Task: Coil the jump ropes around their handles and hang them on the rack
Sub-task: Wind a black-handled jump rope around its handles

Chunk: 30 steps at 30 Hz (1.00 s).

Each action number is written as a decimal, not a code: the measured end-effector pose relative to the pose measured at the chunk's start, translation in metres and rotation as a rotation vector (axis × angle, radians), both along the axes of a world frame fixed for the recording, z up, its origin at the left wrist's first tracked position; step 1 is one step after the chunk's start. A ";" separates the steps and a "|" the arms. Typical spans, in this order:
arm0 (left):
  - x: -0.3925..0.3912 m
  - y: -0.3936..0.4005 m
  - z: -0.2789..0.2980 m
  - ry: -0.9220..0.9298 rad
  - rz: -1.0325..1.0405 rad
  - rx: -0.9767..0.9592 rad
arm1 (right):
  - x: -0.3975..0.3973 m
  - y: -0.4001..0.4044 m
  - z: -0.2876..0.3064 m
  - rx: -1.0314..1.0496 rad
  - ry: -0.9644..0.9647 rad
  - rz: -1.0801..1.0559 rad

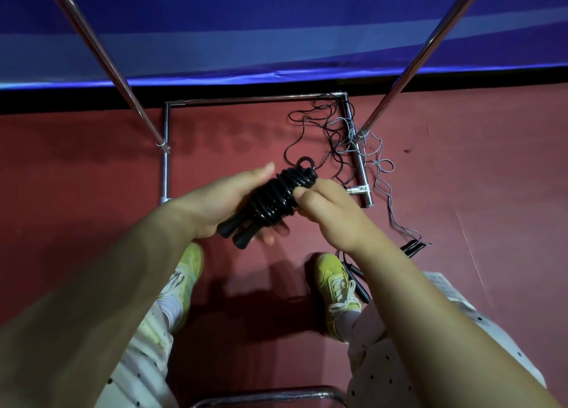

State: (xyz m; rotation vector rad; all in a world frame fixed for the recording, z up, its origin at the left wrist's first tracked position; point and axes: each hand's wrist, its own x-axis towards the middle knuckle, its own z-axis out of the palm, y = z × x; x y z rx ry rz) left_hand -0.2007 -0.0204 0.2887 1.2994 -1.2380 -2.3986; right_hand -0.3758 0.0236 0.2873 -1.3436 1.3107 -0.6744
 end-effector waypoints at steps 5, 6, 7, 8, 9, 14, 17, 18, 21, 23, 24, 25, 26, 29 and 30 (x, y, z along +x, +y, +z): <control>0.000 0.000 0.003 -0.066 0.040 -0.111 | -0.006 -0.003 -0.002 0.074 -0.004 0.079; 0.000 -0.001 0.003 -0.085 0.055 -0.132 | -0.007 -0.003 -0.002 0.080 0.026 0.080; 0.000 -0.002 0.001 -0.108 0.062 -0.151 | -0.008 -0.004 -0.003 0.085 0.058 0.077; 0.000 -0.002 0.000 -0.126 0.064 -0.170 | -0.009 -0.005 -0.003 0.089 0.089 0.069; 0.000 -0.002 -0.001 -0.137 0.072 -0.184 | -0.009 -0.006 -0.004 0.095 0.113 0.055; 0.002 -0.004 -0.007 -0.187 0.085 -0.285 | -0.008 -0.008 -0.005 0.094 0.248 -0.069; 0.000 -0.004 -0.009 -0.205 0.089 -0.328 | -0.008 -0.007 -0.005 0.062 0.273 -0.103; -0.001 -0.004 -0.009 -0.223 0.090 -0.354 | -0.007 -0.007 -0.005 0.059 0.244 -0.106; -0.001 -0.005 -0.008 -0.277 0.097 -0.445 | -0.002 -0.007 -0.004 0.162 0.064 -0.124; 0.001 -0.006 -0.008 -0.296 0.081 -0.483 | -0.004 -0.009 -0.005 0.327 -0.093 -0.149; 0.001 -0.006 -0.008 -0.307 0.064 -0.491 | -0.004 -0.010 -0.006 0.401 -0.157 -0.138; 0.002 -0.005 -0.008 -0.326 0.044 -0.499 | -0.005 -0.010 -0.007 0.448 -0.187 -0.110; 0.002 -0.003 -0.007 -0.350 0.026 -0.504 | -0.005 -0.010 -0.007 0.476 -0.185 -0.073; 0.001 0.001 -0.010 -0.363 0.022 -0.497 | -0.003 -0.008 -0.003 0.497 -0.100 -0.012; 0.000 0.002 -0.012 -0.345 0.016 -0.507 | -0.003 -0.008 -0.002 0.485 -0.071 -0.007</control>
